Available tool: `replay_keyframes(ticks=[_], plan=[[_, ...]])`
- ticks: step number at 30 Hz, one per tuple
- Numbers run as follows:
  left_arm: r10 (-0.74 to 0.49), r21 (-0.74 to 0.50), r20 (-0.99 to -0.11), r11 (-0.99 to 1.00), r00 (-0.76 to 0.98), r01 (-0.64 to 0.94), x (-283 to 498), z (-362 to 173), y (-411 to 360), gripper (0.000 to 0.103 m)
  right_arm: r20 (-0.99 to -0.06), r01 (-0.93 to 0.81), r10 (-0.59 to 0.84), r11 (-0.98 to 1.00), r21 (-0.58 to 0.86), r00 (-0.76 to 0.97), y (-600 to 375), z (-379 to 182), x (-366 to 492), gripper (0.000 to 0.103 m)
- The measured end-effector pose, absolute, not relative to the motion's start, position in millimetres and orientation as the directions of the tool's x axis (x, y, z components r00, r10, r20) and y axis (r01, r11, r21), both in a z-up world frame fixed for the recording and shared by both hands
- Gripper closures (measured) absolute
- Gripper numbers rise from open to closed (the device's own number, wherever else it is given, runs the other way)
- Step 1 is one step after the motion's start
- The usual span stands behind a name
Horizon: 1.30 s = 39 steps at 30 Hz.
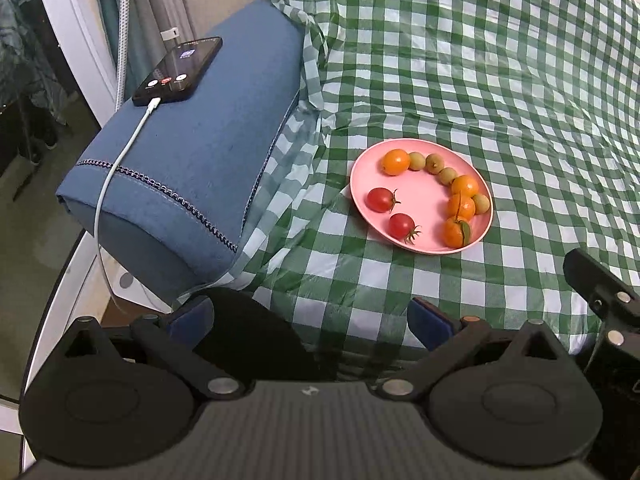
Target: Organize fruits
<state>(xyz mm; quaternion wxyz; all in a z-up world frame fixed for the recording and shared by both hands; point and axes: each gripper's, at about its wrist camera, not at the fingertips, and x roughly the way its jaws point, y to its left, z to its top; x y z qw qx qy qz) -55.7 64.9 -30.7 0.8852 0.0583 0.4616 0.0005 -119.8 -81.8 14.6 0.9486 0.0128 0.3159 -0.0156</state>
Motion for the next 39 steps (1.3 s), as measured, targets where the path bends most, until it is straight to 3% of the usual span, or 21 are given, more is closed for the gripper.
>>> replay_keyframes(ticks=[39], plan=[[0.032,0.103,-0.802,0.991,0.597,0.085,-62.4,-23.5,55.7,0.0,-0.598,0.033,-0.014,0.999,0.021,0.801,-85.1,11.3,-122.4,0.001]])
